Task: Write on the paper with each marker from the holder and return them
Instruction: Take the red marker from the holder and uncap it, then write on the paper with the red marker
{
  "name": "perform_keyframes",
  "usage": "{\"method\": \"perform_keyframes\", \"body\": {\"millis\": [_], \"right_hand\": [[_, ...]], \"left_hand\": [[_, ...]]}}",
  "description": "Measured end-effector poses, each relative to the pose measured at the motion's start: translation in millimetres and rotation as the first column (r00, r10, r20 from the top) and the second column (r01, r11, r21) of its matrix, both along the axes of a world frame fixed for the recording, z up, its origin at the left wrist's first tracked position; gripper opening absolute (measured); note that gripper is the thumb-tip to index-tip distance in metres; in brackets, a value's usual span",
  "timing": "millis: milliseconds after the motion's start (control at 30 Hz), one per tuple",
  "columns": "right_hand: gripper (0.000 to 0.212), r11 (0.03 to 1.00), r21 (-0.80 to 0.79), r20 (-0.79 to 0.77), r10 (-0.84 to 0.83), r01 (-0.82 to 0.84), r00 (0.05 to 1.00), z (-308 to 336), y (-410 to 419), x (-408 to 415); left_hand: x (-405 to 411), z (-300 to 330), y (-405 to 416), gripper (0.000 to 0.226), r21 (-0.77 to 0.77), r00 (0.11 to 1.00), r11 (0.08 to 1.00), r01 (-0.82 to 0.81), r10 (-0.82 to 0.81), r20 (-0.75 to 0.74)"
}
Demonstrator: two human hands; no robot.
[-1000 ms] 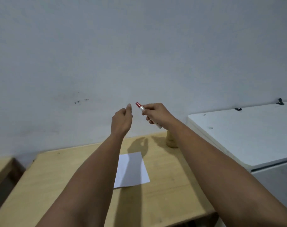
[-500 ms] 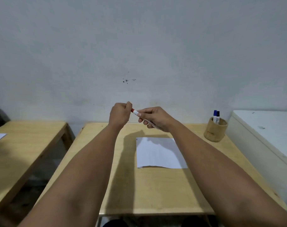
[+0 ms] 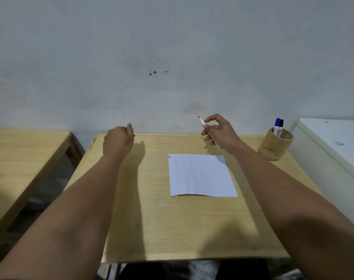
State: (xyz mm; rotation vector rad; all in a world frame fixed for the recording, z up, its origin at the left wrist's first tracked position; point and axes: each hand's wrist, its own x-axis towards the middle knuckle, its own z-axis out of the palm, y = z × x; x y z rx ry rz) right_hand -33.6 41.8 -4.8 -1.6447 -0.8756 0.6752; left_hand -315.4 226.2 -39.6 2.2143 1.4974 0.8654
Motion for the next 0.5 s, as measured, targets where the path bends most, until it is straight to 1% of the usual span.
{"method": "perform_keyframes", "body": {"millis": [33,67,100,167,200,233,267,333,400,467,500], "right_hand": [[0.008,0.998,0.034,-0.097,-0.044,0.048,0.994,-1,3,0],[0.015,0.994,0.071,-0.217,-0.062,0.079,0.974,0,6,-2],[0.02,0.99,0.1,-0.336,-0.064,0.103,0.94,0,8,-5],[0.026,0.981,0.136,-0.546,-0.041,0.137,0.837,4,10,-15],[0.028,0.979,0.149,-0.618,-0.019,0.141,0.786,4,11,-19],[0.03,0.979,0.159,-0.654,0.005,0.131,0.757,4,12,-23],[0.031,0.979,0.173,-0.672,0.036,0.11,0.74,2,13,-27],[0.03,0.976,0.205,-0.671,0.087,0.071,0.736,-2,14,-32],[0.023,0.973,0.223,-0.615,0.097,0.054,0.783,-6,15,-38],[0.011,0.979,0.194,-0.53,0.047,0.068,0.846,-9,15,-42],[0.018,0.981,0.174,-0.5,0.013,0.086,0.866,-9,16,-45]], "left_hand": [[3,-11,-3,0.061,0.036,0.986,0.998,0.057,-0.05,-0.162],[7,-19,-8,0.057,0.048,0.948,0.992,0.115,-0.096,-0.303],[11,-26,-14,0.052,0.04,0.907,0.987,0.158,-0.128,-0.402],[14,-37,-23,0.046,0.058,0.857,0.973,0.223,-0.167,-0.487],[14,-42,-25,0.045,0.088,0.842,0.964,0.25,-0.171,-0.511],[13,-45,-25,0.044,0.118,0.833,0.956,0.27,-0.171,-0.527],[13,-47,-26,0.044,0.144,0.83,0.947,0.287,-0.171,-0.531],[12,-46,-25,0.046,0.162,0.829,0.945,0.285,-0.159,-0.536],[11,-40,-25,0.052,0.133,0.837,0.96,0.246,-0.141,-0.529],[9,-36,-27,0.057,0.1,0.857,0.974,0.201,-0.125,-0.5],[8,-34,-29,0.06,0.077,0.868,0.982,0.174,-0.116,-0.482]]}}
